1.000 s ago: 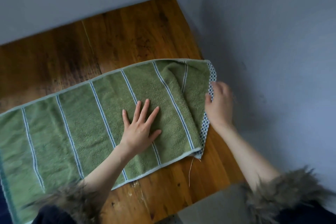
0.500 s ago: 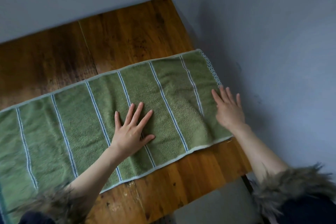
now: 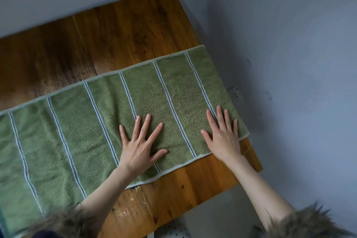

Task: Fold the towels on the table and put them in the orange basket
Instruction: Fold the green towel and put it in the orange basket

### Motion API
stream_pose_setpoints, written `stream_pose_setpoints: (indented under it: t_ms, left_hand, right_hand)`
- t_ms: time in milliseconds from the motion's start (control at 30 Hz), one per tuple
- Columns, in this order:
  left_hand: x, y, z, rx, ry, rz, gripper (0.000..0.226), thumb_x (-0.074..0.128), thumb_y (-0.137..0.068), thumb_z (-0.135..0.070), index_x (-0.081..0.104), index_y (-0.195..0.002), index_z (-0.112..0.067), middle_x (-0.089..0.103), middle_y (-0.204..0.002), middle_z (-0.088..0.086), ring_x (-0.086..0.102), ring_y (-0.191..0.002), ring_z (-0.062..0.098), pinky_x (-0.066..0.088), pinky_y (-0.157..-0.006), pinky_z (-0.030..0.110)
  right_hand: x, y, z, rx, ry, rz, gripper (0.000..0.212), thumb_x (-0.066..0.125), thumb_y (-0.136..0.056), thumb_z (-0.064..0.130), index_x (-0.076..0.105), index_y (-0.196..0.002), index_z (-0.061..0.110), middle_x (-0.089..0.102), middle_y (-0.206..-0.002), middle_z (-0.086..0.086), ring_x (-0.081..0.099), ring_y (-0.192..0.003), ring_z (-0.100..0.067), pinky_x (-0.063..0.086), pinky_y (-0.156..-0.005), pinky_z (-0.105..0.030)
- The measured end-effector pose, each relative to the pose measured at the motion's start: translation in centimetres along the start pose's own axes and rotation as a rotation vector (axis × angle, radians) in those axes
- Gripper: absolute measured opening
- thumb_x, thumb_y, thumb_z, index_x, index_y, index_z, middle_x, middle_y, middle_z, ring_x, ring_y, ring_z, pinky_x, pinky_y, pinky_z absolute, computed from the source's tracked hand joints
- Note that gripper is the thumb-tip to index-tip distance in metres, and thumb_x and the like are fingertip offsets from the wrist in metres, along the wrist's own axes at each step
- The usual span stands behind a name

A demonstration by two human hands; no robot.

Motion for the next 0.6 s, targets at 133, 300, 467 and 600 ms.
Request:
stream_pose_setpoints:
  t_ms: [133,300,467,600]
  left_hand:
    - [-0.1,0.5,0.0,0.013,0.022,0.008,0.077,0.018,-0.083,-0.076,0.02,-0.147,-0.034,0.011,-0.158,0.007,0.005,-0.144,0.031,0.007,-0.103,0.074]
    - [-1.4,-0.6,-1.6,0.009,0.048,-0.028,0.074,0.014,-0.085,-0.074,0.01,-0.148,-0.036,-0.001,-0.158,0.007,-0.005,-0.145,0.03,-0.005,-0.106,0.067]
    - [0.0,-1.7,-3.1,-0.044,0.062,0.016,0.082,0.012,-0.076,-0.079,-0.001,-0.147,-0.039,-0.012,-0.157,0.006,-0.018,-0.142,0.029,-0.013,-0.104,0.064]
    - [0.2,-1.7,-2.9,-0.026,0.018,0.012,0.083,0.013,-0.076,-0.08,0.0,-0.147,-0.039,-0.003,-0.158,0.007,-0.01,-0.143,0.03,-0.007,-0.105,0.065]
  right_hand:
    - [-0.3,0.9,0.3,-0.053,-0.066,-0.034,0.062,0.033,-0.097,0.048,0.0,-0.147,0.03,-0.013,-0.156,-0.001,-0.014,-0.144,-0.021,-0.008,-0.116,-0.046]
    - [-4.5,1.4,-3.6,0.115,-0.213,-0.4,0.037,0.052,-0.093,0.017,0.054,-0.128,0.005,0.05,-0.136,-0.016,0.047,-0.125,-0.034,0.039,-0.103,-0.051]
    - [-3.9,1.1,-7.8,0.335,-0.158,-0.275,0.038,0.051,-0.094,0.024,0.054,-0.126,0.003,0.058,-0.122,-0.016,0.052,-0.114,-0.034,0.039,-0.097,-0.046]
    - [-4.2,1.3,-8.3,0.346,-0.241,-0.381,0.024,0.063,-0.085,0.006,0.066,-0.108,-0.003,0.067,-0.101,-0.02,0.061,-0.095,-0.036,0.048,-0.088,-0.046]
Point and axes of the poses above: each hand's wrist, its own y-axis away from the middle knuckle, its own x-axis out of the palm, z = x × y, the point moved 10 cm from there along -y, towards the middle knuckle
